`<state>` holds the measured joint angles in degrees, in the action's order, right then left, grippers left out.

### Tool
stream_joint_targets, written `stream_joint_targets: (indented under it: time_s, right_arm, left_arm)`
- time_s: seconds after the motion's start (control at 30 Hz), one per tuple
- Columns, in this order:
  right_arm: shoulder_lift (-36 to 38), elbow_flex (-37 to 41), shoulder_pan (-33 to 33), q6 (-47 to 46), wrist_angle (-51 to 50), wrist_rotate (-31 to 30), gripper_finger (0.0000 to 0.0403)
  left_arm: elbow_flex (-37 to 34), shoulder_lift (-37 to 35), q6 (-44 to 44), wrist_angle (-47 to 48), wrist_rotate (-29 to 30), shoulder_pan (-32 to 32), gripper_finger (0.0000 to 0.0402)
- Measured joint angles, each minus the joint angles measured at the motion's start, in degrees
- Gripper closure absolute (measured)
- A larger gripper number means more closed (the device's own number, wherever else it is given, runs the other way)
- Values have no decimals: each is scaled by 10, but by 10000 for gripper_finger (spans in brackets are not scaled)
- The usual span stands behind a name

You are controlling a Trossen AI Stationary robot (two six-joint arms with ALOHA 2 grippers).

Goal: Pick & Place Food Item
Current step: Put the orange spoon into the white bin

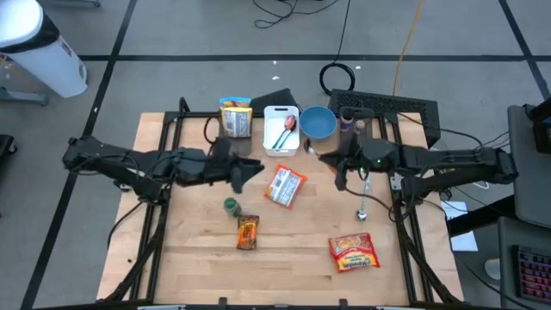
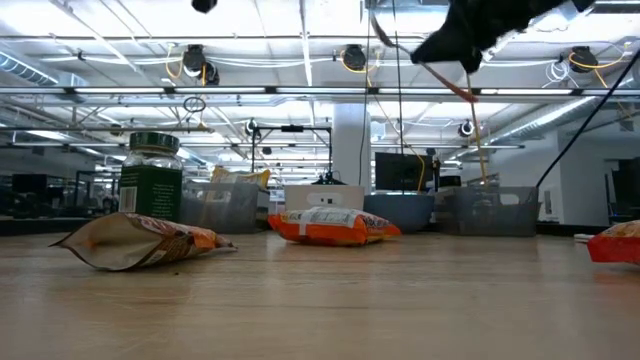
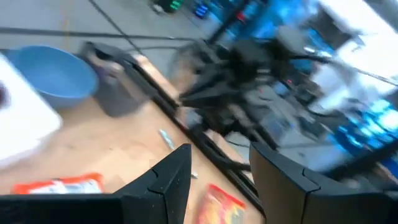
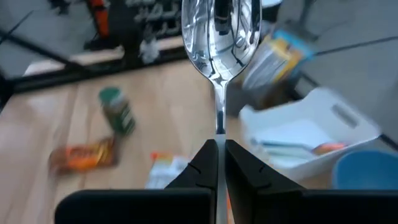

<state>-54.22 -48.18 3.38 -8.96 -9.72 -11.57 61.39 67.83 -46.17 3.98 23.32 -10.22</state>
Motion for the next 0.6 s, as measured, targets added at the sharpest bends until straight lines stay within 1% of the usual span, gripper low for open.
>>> stream_joint_targets:
  time_s: [0.1,0.4,0.6]
  right_arm:
    - [-26,-30,0,1,8,-23,401]
    - [-147,-95,-5,2,5,-19,401]
    - [-197,-127,-9,15,14,-18,401]
  left_arm:
    - [0,21,2,-17,8,21,231]
    - [0,91,-5,-112,-24,65,231]
    - [0,111,-3,-112,-27,82,231]
